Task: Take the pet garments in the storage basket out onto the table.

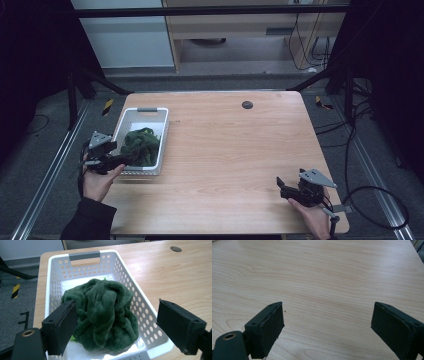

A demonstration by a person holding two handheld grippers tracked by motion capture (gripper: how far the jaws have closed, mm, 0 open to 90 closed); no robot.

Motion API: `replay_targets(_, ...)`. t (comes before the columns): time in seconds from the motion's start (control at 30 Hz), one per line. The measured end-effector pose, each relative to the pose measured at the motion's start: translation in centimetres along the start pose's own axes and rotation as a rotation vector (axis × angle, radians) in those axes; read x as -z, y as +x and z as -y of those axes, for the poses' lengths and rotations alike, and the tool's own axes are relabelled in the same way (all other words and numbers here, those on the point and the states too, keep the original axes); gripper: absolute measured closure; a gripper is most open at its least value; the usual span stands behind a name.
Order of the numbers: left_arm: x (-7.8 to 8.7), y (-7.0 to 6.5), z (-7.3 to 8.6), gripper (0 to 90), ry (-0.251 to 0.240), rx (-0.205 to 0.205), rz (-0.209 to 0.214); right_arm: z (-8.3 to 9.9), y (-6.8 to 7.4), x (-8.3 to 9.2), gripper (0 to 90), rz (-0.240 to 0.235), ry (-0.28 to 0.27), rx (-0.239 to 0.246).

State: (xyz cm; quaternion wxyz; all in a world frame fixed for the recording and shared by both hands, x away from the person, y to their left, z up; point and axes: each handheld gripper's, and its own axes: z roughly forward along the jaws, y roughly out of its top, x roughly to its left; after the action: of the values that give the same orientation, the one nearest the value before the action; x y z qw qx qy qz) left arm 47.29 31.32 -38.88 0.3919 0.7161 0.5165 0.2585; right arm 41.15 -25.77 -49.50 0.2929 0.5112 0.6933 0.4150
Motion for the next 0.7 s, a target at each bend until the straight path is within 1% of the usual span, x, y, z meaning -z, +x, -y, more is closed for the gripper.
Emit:
replay_targets(0.17, -0.3, 0.2, -0.5, 15.6, 0.019, -0.007, -0.001, 0.0, 0.1, 0.0, 10.9, -0.006, 0.004, -0.004)
replay_targets(0.23, -0.4, 0.3, -0.6, 15.5, 0.024, -0.001, 0.001, 0.0, 0.0, -0.1, 10.9, -0.002, 0.004, 0.004)
replay_targets(0.37, -0.8, 0.4, -1.0, 15.4, 0.05, -0.012, 0.006, 0.0, 0.0, -0.1, 10.8, -0.004, 0.01, 0.004)
replay_targets(0.4, -0.9, 0.4, -1.1, 15.4, 0.056, -0.016, 0.005, 0.0, 0.0, -0.1, 10.6, -0.008, 0.014, -0.002)
replay_targets(0.47, -1.1, 0.6, -1.4, 15.3, 0.068, -0.02, 0.001, 0.0, 0.0, -0.2, 10.5, -0.007, 0.014, 0.001)
replay_targets(0.7, -1.9, 0.8, -1.7, 15.4, 0.092, -0.018, 0.01, 0.0, 0.0, -0.2, 10.2, -0.008, 0.016, -0.001)
